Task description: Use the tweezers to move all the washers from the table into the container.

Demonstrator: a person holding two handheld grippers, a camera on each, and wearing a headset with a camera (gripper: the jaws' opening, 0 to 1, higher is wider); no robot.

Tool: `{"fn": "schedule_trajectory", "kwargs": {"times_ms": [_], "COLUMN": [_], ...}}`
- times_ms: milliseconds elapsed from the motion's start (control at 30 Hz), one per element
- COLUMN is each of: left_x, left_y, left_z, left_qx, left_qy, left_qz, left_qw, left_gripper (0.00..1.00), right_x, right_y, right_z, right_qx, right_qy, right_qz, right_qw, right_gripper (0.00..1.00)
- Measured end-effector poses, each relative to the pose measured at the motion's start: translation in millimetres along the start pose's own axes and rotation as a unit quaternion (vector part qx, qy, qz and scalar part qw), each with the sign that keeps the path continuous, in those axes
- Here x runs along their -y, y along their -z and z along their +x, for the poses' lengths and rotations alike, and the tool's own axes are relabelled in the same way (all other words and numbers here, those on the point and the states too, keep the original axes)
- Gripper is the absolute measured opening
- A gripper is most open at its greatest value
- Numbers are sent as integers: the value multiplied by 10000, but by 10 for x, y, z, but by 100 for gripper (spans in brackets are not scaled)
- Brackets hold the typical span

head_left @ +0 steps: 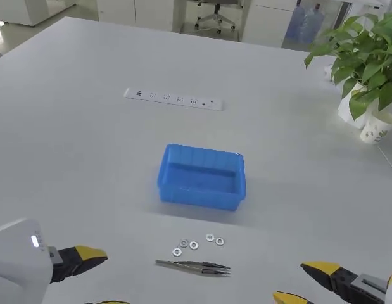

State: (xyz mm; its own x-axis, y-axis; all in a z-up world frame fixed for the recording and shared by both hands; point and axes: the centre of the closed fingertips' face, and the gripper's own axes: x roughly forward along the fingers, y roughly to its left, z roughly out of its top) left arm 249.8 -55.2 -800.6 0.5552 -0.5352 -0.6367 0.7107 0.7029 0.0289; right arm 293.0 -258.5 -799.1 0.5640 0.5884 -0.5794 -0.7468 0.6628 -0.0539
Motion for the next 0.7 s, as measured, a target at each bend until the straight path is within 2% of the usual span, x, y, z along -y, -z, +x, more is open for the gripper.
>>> {"fn": "schedule_trajectory", "kwargs": {"times_ms": [467,567,700], "left_x": [-42,-61,-103], "left_y": [7,24,62], "left_z": [125,165,202], "left_qx": [9,-9,-65], "left_qy": [69,95,83], "left_qz": [-126,-142,-172], "left_qw": [9999,9999,9998], "left_gripper": [43,43,43], "right_x": [47,68,63], "right_y": [-12,-17,-73], "right_z": [2,52,126], "right_qx": [-44,-135,-115], "right_qy": [-26,-75,-159], "right_qz": [134,3,-48], "right_qw": [9999,9999,9998], "right_gripper": [35,35,35]}}
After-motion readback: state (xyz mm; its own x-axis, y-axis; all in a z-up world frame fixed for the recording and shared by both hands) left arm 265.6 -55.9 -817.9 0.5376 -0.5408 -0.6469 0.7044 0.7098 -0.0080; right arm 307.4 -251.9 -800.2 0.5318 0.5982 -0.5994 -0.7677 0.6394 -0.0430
